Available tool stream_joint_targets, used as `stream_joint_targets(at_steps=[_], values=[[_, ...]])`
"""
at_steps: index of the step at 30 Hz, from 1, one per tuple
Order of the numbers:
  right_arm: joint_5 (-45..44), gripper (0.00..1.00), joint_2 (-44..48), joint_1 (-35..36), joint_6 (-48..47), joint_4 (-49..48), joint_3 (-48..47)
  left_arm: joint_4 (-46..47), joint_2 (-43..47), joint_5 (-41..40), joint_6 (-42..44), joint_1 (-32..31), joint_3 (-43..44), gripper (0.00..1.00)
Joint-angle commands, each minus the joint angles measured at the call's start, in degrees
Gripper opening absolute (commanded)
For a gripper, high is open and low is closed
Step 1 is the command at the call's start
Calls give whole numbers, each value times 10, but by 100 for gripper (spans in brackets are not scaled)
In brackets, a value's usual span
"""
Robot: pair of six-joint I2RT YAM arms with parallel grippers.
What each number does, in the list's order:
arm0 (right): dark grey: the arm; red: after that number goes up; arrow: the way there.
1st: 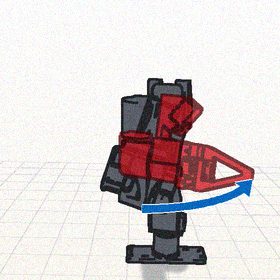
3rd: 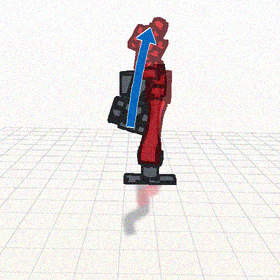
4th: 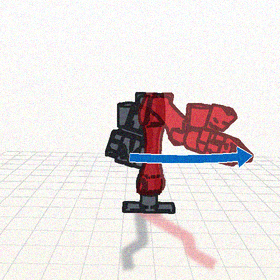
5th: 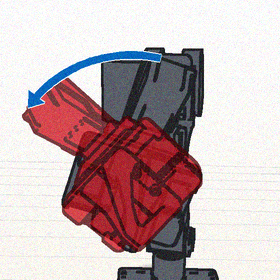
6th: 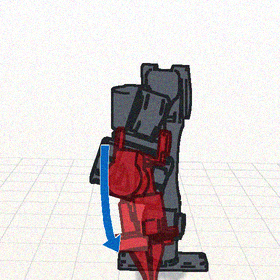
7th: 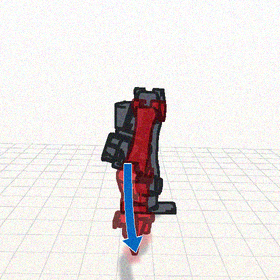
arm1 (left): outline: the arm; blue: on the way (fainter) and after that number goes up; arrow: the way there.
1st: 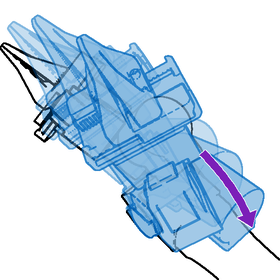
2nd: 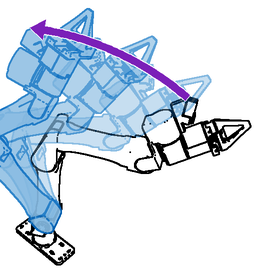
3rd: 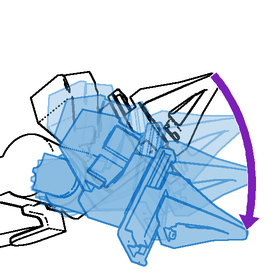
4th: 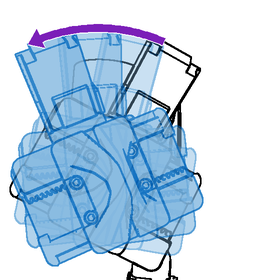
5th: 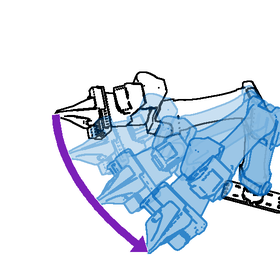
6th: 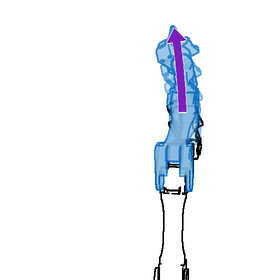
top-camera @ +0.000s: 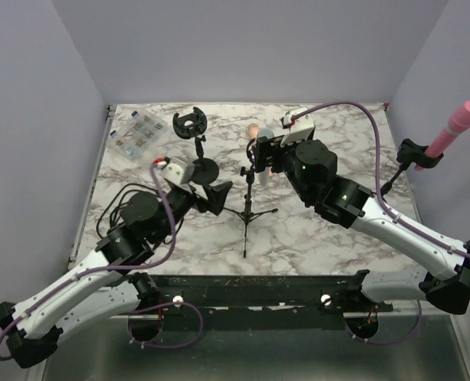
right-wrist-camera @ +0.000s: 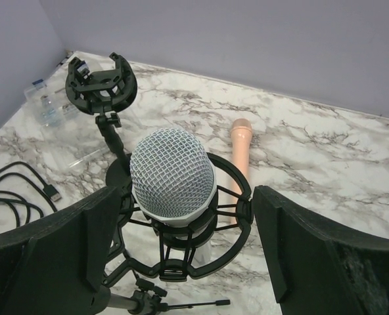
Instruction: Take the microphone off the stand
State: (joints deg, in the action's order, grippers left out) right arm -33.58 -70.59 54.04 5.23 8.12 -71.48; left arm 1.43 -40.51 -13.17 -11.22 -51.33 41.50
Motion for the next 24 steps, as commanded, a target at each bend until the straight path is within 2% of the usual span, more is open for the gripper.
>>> stream_joint_targets(at_steps=[1,6,12,18,24], values=[[-20,89,-9,1,-9,-37,13,-115,48,-80,27,7,122,95],[-22,88,-25,0,-9,-45,14,-124,59,-88,101,9,198,99],[-22,81,-33,1,-9,-56,18,-56,56,-138,157,13,137,99],[-40,78,-42,0,-21,-67,22,-61,60,-135,150,18,105,99],[-54,70,-50,1,-30,-75,24,-30,104,-188,183,18,64,98]])
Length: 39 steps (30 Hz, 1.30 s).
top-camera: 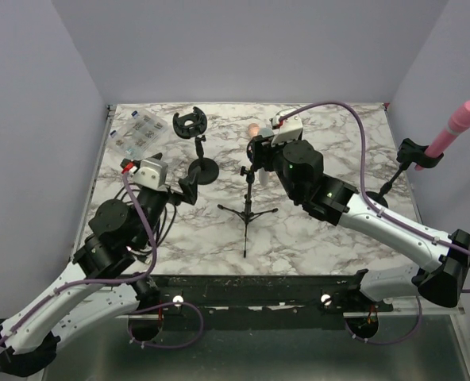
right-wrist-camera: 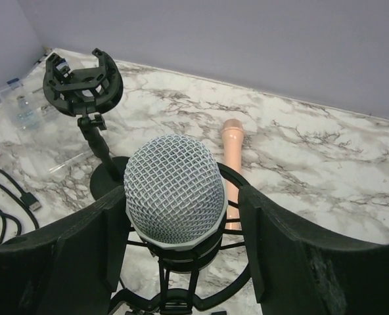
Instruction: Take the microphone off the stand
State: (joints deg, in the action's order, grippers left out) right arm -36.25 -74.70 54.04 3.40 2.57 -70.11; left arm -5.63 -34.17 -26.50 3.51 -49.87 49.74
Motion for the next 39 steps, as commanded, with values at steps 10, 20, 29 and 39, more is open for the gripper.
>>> stream_joint_targets(at_steps=[10,20,29,39], values=[[-19,53,-7,1,-11,-35,-11,43,43,-54,39,3,-24,97],[-10,49,4,0,-52,-35,-68,28,44,-46,25,3,-16,97],[2,46,10,1,-87,-51,-144,26,50,-50,20,3,-15,98],[34,38,48,1,-125,-203,-157,19,44,-50,15,3,-13,98]])
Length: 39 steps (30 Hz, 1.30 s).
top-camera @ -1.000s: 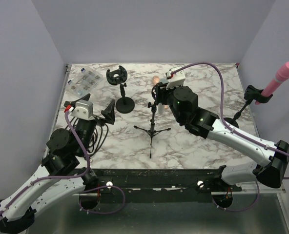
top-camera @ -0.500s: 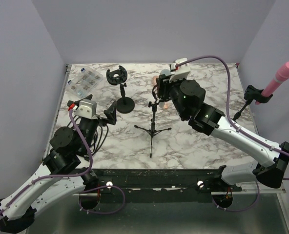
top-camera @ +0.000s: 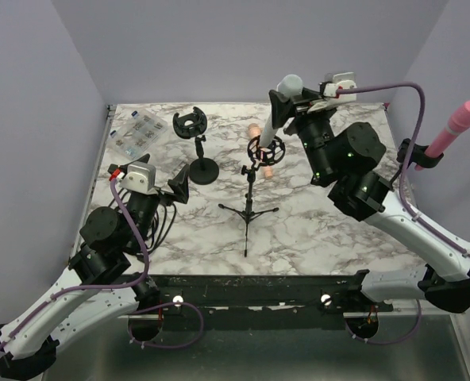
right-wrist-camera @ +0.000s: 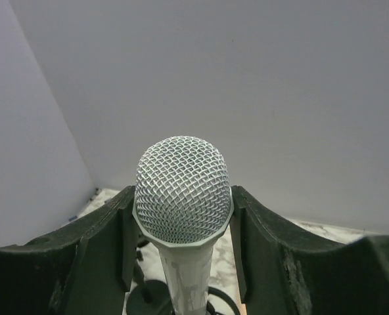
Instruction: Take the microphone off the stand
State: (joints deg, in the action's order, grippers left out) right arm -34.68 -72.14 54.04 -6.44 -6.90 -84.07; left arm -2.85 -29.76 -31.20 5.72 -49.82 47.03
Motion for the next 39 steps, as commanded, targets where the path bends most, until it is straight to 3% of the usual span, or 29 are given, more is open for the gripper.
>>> stream_joint_targets(at_steps=[1,9,17,21,27,34,39], values=[[19,37,24,0,-32,-127,-13,-8,1,-4,-8,3,14,98],[-19,27,3,1,-91,-238,3,-7,0,-11,-6,3,13,98],[-173,22,-99,-5,-274,-281,-35,-8,-1,-11,-9,2,12,98],[-197,22,-154,-35,-328,-272,-45,-9,-5,-10,-9,3,14,97],[-163,20,-207,-109,-191,-72,-88,-9,-8,-14,-8,3,13,97],[-40,14,-284,-206,-11,172,-170,-10,-15,-13,-8,3,14,97],[43,12,-372,-258,46,305,-250,-11,-20,-12,-9,3,14,97]])
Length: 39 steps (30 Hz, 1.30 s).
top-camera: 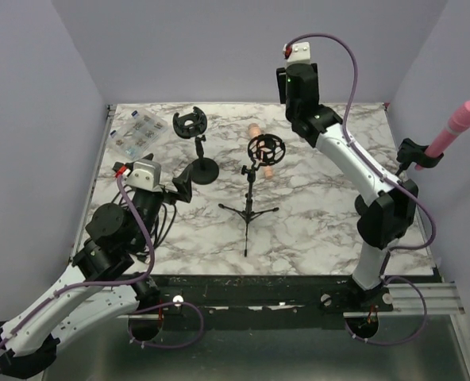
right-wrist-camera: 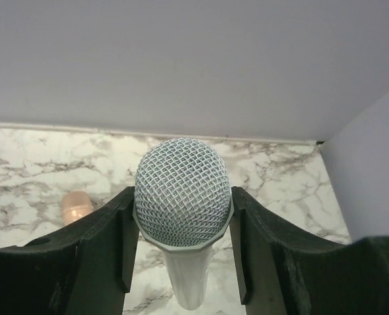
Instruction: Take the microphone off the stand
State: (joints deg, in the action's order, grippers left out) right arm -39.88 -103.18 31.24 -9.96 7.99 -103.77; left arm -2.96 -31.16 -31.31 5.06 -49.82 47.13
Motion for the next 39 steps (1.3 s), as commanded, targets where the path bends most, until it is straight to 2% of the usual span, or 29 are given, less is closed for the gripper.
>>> stream_joint_targets(at_steps=[1,5,14,34,39], values=[[108,12,-80,-37,88,176,-66,-10,-7,-11,-2,3,13,97],[168,12,-136,-63,98,231,-111,-11,-14,-11,-1,3,14,98],[244,11,-234,-96,131,269,-152,-13,-25,-12,0,3,16,98],[284,11,-348,-108,151,129,-174,-14,-41,-11,3,3,16,98],[281,17,-383,-108,146,133,-212,-14,-47,-12,3,3,16,97]])
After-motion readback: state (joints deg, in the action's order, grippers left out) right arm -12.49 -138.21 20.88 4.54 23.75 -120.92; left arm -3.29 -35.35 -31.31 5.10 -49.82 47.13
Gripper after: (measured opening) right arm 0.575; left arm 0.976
